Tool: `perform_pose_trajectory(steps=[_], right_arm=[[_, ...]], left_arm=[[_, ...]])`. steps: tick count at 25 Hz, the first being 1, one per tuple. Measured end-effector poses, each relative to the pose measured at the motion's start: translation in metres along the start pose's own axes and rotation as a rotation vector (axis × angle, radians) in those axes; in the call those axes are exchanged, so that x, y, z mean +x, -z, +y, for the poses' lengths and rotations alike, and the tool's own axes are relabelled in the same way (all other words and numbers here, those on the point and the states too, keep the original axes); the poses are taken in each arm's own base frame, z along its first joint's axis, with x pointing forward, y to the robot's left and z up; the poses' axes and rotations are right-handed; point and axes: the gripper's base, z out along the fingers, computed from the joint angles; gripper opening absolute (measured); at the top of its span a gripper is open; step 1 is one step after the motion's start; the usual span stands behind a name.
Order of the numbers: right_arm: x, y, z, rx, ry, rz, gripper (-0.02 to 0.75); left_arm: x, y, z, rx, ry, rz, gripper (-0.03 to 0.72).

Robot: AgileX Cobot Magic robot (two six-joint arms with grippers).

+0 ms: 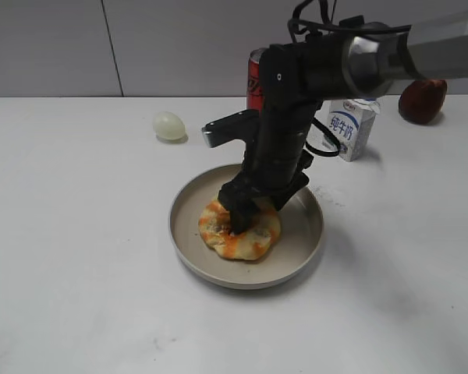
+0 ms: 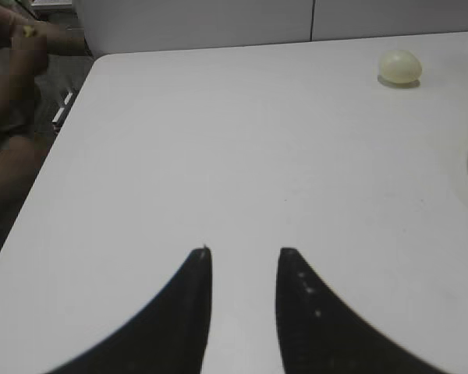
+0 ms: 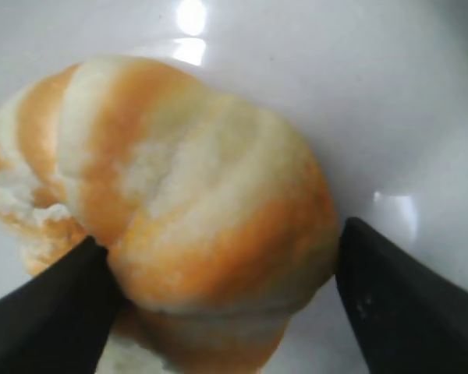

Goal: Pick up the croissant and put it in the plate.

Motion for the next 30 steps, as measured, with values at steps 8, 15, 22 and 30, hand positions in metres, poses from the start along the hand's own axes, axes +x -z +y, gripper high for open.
perform_pose_trajectory(steps=[8, 15, 22, 30], right_arm=[[-0.016, 0.038, -0.005, 0.063, 0.053, 0.034, 0.658], [-0.037, 0.109, -0.048, 0.088, -0.032, -0.112, 0.657], [0.001, 0.169, -0.153, 0.156, -0.277, -0.214, 0.641], [0.084, 0.221, -0.197, 0.217, -0.468, -0.226, 0.601]], left_arm=[[0.0, 0.0, 0.0, 0.0, 0.0, 0.0, 0.228], [0.0, 0.0, 0.0, 0.0, 0.0, 0.0, 0.228], [0.0, 0.0, 0.0, 0.0, 0.0, 0.0, 0.228], [0.0, 0.0, 0.0, 0.0, 0.0, 0.0, 0.228]])
